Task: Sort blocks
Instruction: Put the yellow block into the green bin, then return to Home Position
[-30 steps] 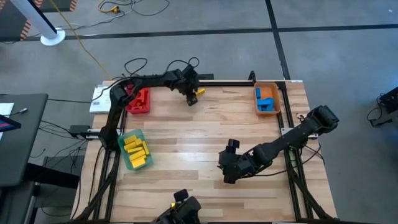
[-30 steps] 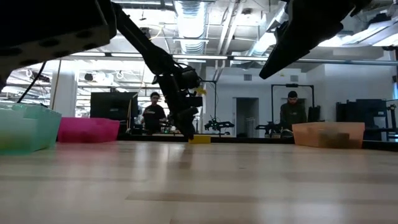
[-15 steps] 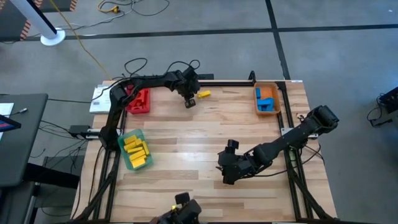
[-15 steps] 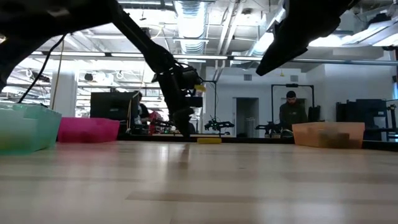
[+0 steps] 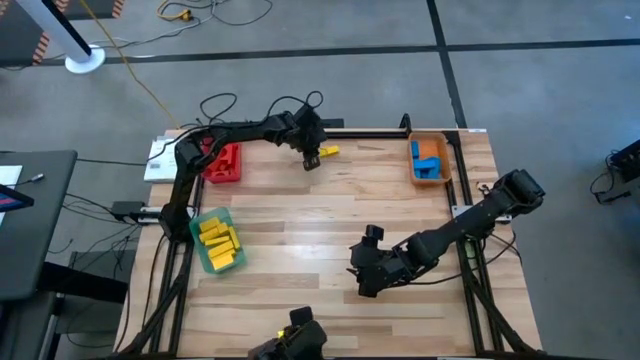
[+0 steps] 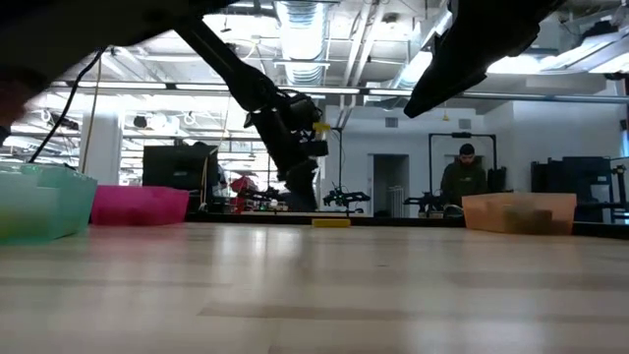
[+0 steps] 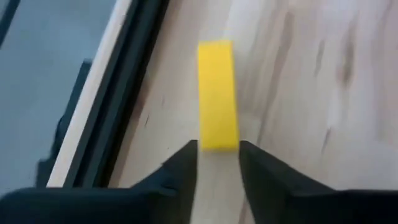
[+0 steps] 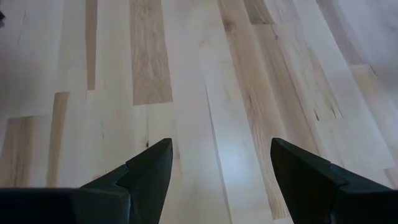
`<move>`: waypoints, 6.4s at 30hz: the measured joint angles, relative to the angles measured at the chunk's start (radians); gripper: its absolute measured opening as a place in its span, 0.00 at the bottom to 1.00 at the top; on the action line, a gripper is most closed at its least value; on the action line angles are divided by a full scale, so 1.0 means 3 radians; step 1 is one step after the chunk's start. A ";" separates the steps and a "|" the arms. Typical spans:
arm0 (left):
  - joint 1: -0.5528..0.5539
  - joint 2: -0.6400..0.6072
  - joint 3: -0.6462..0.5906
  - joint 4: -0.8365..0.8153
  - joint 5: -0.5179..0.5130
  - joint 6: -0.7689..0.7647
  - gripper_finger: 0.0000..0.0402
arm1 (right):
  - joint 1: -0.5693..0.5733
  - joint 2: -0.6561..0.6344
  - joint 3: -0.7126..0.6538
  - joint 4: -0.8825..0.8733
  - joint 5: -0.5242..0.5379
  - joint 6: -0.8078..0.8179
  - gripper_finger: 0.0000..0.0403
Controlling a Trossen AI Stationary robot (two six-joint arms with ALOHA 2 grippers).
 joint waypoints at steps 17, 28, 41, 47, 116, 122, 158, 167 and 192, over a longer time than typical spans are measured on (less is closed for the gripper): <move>0.0227 0.0154 0.0124 0.0147 0.0703 -0.0400 0.49 | -0.0079 -0.0001 0.0000 0.0041 -0.0001 -0.0116 0.71; 0.0175 0.0590 0.0707 -0.0432 0.0554 -0.0247 0.46 | -0.0112 -0.0003 0.0000 0.0080 -0.0001 -0.0116 0.71; 0.0023 0.0760 0.1054 -0.0886 0.0670 0.0243 0.22 | -0.0113 -0.0003 0.0000 0.0074 -0.0001 -0.0116 0.71; 0.0000 0.0753 0.1104 -0.1235 0.0553 0.0455 0.22 | -0.0113 -0.0003 0.0000 0.0074 -0.0001 -0.0114 0.71; -0.3103 -0.3865 -0.2386 -0.3177 -0.0102 -0.3649 0.24 | -0.0142 -0.0003 0.0000 0.0034 -0.0003 -0.0328 0.71; -0.3283 -0.3897 -0.2744 -0.2811 0.0056 -0.3847 0.25 | -0.0142 -0.0003 0.0000 0.0069 -0.0003 -0.0326 0.71; -0.3719 -0.2999 -0.3079 -0.1063 0.1178 -0.3583 0.30 | -0.0160 -0.0001 0.0000 0.0174 -0.0003 -0.0342 0.71; -0.3925 -0.2998 -0.2946 -0.1060 0.1185 -0.3801 0.40 | -0.0186 -0.0001 0.0000 0.0177 -0.0003 -0.0354 0.71; -0.3924 -0.3722 -0.2210 -0.1695 -0.1114 -0.3128 0.55 | -0.0160 -0.0254 0.0000 0.0304 -0.0004 -0.0737 0.71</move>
